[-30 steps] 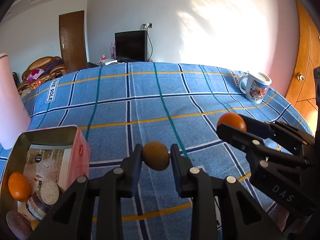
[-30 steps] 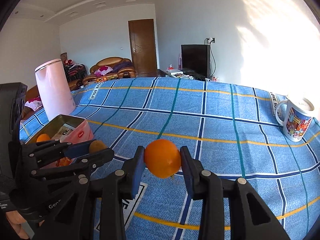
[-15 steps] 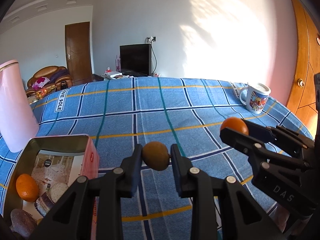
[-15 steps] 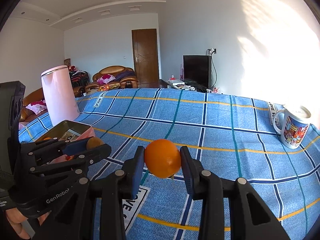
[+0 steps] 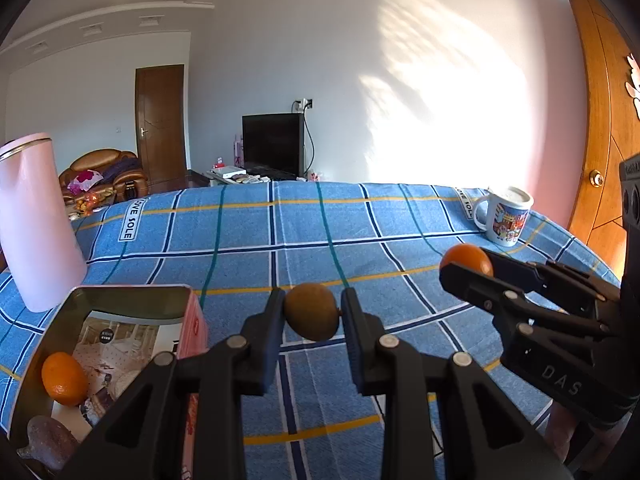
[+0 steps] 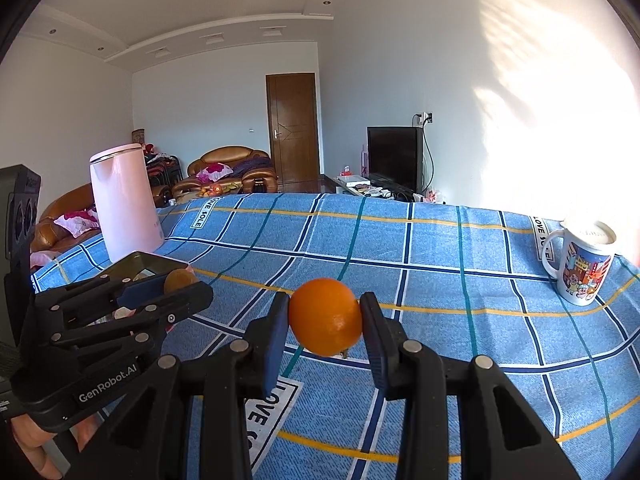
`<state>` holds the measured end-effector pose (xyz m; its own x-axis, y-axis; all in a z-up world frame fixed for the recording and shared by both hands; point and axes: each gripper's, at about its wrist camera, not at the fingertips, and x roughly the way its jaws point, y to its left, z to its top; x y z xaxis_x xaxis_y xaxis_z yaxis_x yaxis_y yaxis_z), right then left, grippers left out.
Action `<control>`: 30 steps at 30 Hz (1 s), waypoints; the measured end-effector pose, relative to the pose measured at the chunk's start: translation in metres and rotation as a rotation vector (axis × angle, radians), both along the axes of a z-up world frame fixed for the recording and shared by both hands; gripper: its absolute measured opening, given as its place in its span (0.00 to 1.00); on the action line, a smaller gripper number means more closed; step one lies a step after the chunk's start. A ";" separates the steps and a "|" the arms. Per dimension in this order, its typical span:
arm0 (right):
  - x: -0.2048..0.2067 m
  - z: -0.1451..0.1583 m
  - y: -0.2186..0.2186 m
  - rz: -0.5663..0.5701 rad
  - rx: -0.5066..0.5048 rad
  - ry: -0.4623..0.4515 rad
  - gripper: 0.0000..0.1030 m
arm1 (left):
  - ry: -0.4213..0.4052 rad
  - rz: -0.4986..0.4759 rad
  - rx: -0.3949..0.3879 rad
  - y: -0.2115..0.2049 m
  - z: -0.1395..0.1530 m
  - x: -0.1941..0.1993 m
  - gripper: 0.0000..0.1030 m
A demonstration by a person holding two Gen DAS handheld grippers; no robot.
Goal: Organize fruits
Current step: 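Hold the yellow fruit with the left tool while the right tool holds the orange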
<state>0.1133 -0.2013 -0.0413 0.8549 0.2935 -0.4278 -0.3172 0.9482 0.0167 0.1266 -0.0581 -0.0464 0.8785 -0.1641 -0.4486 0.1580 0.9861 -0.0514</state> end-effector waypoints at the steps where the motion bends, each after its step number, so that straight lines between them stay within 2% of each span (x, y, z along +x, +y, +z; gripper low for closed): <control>1: -0.001 0.000 0.000 0.001 0.002 -0.003 0.37 | -0.005 0.000 0.001 0.000 0.000 -0.001 0.29; 15: -0.012 0.004 0.000 0.016 -0.001 -0.055 0.37 | -0.078 0.009 0.017 -0.001 0.005 -0.017 0.29; 22: -0.023 0.007 0.003 0.025 -0.015 -0.109 0.37 | -0.117 0.027 0.035 0.000 0.008 -0.025 0.29; 30: -0.032 0.010 0.005 0.031 -0.014 -0.137 0.37 | -0.133 0.031 0.044 0.000 0.009 -0.030 0.29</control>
<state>0.0814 -0.1963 -0.0312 0.8962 0.3155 -0.3118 -0.3448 0.9377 -0.0422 0.0965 -0.0580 -0.0373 0.9349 -0.1186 -0.3344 0.1297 0.9915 0.0110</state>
